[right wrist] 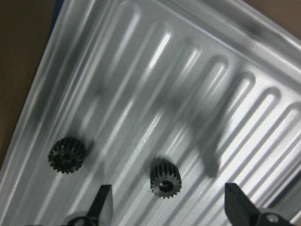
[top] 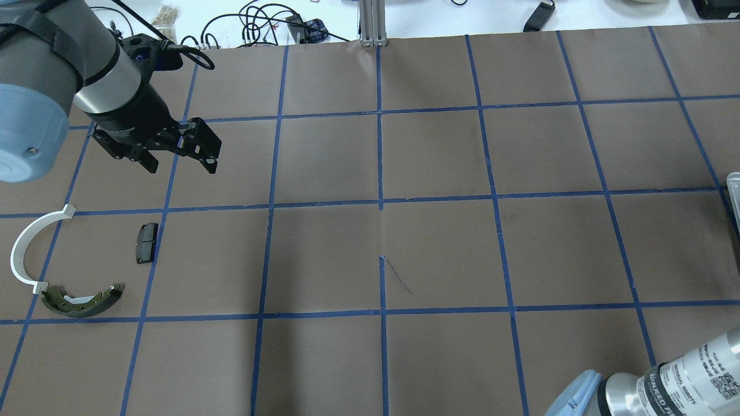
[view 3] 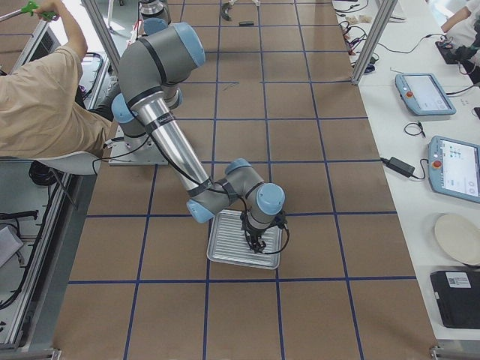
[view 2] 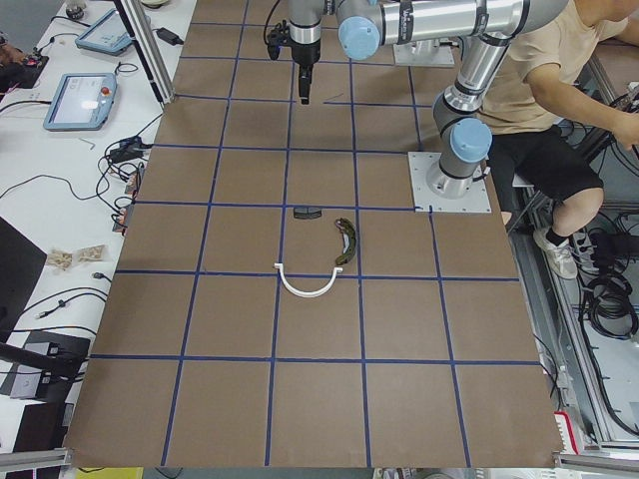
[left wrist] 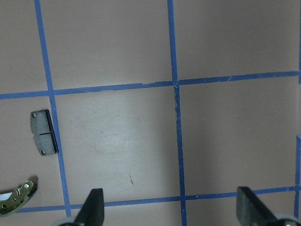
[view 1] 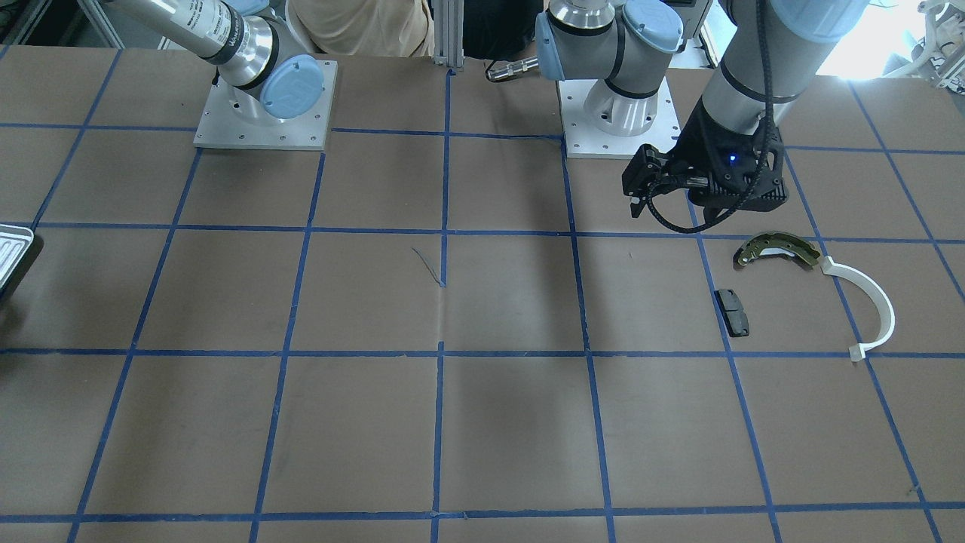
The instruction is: Place bearing gear from tray to pile
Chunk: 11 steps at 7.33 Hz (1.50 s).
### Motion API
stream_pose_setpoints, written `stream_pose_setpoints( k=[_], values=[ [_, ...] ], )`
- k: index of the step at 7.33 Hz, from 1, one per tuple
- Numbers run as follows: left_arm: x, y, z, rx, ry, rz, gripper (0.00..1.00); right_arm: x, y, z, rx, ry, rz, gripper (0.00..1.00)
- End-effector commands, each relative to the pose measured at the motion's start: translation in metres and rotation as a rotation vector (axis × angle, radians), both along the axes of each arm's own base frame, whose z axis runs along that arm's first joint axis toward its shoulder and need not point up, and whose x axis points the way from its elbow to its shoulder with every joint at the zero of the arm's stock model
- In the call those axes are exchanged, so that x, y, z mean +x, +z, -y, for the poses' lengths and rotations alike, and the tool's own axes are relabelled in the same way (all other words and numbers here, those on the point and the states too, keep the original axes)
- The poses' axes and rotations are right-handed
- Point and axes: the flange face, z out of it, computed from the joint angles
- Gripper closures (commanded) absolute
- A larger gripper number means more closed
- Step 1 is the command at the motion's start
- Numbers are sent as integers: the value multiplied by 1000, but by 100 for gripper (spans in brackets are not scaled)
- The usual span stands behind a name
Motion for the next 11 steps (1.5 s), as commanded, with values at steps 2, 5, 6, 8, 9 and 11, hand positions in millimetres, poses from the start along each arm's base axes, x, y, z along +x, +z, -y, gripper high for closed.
stream_pose_setpoints(
  k=[2, 5, 6, 8, 9, 11],
  values=[
    [0, -1, 0, 2, 0, 0, 0, 1, -2, 0, -1, -6, 12, 35],
    [0, 1, -2, -1, 0, 2, 0, 6, -9, -3, -3, -6, 19, 40],
    [0, 0, -2, -1, 0, 2, 0, 6, -8, -3, -2, -9, 18, 58],
    [0, 0, -2, 1, 0, 2, 0, 7, -7, -3, 6, -34, 16, 99],
    [0, 0, -1, 1, 0, 2, 0, 7, -2, -5, 10, -91, -1, 100],
    [0, -1, -1, 2, 0, 1, 0, 34, 55, 6, -17, -96, -50, 100]
  ],
)
